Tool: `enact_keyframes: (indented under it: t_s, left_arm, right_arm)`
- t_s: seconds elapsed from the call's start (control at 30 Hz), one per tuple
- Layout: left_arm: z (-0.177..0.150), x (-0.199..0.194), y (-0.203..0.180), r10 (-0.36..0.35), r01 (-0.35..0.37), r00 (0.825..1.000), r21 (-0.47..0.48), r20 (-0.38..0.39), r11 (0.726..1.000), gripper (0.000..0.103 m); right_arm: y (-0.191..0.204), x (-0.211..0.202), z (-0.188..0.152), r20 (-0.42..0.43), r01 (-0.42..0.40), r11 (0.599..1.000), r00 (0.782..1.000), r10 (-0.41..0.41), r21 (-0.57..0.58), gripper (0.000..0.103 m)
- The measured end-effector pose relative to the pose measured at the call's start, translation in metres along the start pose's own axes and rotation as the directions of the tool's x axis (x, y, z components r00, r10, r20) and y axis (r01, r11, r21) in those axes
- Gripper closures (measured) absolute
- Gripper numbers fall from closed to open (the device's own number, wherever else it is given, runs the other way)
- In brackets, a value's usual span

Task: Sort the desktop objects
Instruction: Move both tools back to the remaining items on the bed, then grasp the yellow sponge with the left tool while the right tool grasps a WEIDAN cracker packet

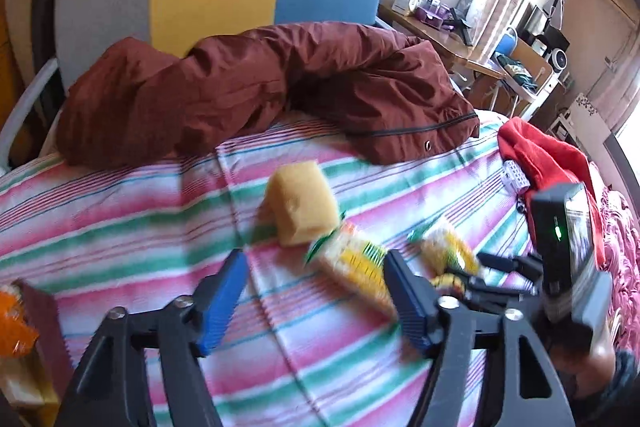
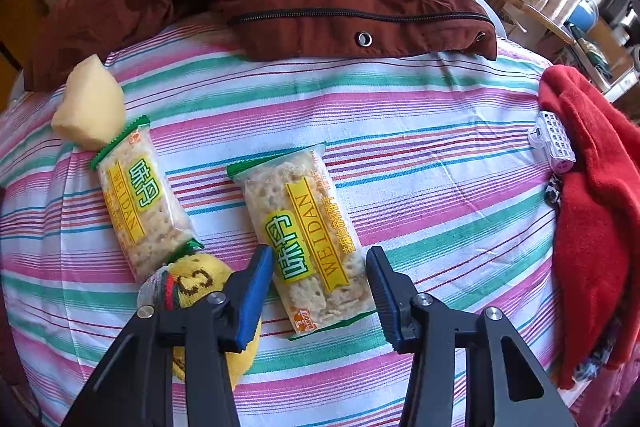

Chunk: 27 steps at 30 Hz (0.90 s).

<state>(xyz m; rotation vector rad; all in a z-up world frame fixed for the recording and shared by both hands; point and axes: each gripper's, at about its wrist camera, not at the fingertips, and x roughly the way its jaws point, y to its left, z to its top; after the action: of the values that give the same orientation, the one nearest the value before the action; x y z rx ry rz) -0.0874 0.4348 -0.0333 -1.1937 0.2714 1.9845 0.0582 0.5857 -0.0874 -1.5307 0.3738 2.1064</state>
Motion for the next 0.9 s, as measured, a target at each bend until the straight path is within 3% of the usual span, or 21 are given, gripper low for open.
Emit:
enact_keyframes:
  t_s: [0.27, 0.4, 0.43, 0.47, 0.53, 0.6, 0.7, 0.8, 0.9]
  left_arm:
    - [0.025, 0.054, 0.0, 0.07, -0.071, 0.996, -0.025, -0.057, 0.997, 0.024]
    - [0.031, 0.073, 0.008, 0.106, -0.11, 0.992, -0.05, -0.075, 0.993, 0.027]
    - [0.032, 0.077, 0.01, 0.1, -0.105, 0.991, -0.06, -0.089, 0.993, 0.036]
    - [0.031, 0.083, 0.015, 0.073, -0.082, 0.991, -0.077, -0.114, 0.994, 0.051]
    - [0.028, 0.089, 0.02, 0.057, -0.071, 0.988, -0.094, -0.146, 0.993, 0.065]
    - [0.021, 0.083, 0.023, 0.031, -0.042, 0.993, -0.086, -0.116, 0.995, 0.065]
    - [0.012, 0.07, 0.025, 0.025, -0.033, 0.996, -0.081, -0.088, 0.996, 0.066]
    - [0.003, 0.05, 0.02, 0.033, -0.036, 0.998, -0.05, -0.051, 0.998, 0.066]
    - [-0.004, 0.033, 0.017, 0.03, -0.031, 0.999, -0.035, -0.037, 0.999, 0.066]
  right_arm:
    - [0.004, -0.003, -0.004, -0.003, -0.001, 1.0, 1.0, 0.001, -0.003, 0.054]
    - [0.006, -0.005, -0.005, -0.003, -0.004, 1.0, 1.0, 0.004, -0.001, 0.054]
    - [0.006, -0.006, -0.006, -0.003, -0.004, 1.0, 1.0, 0.004, -0.001, 0.054]
    - [0.007, -0.006, -0.006, 0.0, -0.003, 1.0, 1.0, 0.003, -0.002, 0.054]
    - [0.011, -0.008, -0.008, 0.003, 0.002, 1.0, 1.0, -0.002, -0.009, 0.055]
    - [0.014, -0.011, -0.009, 0.012, 0.003, 1.0, 1.0, -0.003, -0.013, 0.057]
    - [0.013, -0.018, -0.009, 0.035, -0.008, 1.0, 0.999, 0.008, 0.005, 0.067]
    - [0.003, -0.023, -0.016, 0.036, -0.002, 1.0, 0.999, 0.002, 0.026, 0.096]
    - [-0.001, -0.022, -0.007, 0.036, -0.021, 0.999, 0.999, 0.02, 0.034, 0.098]
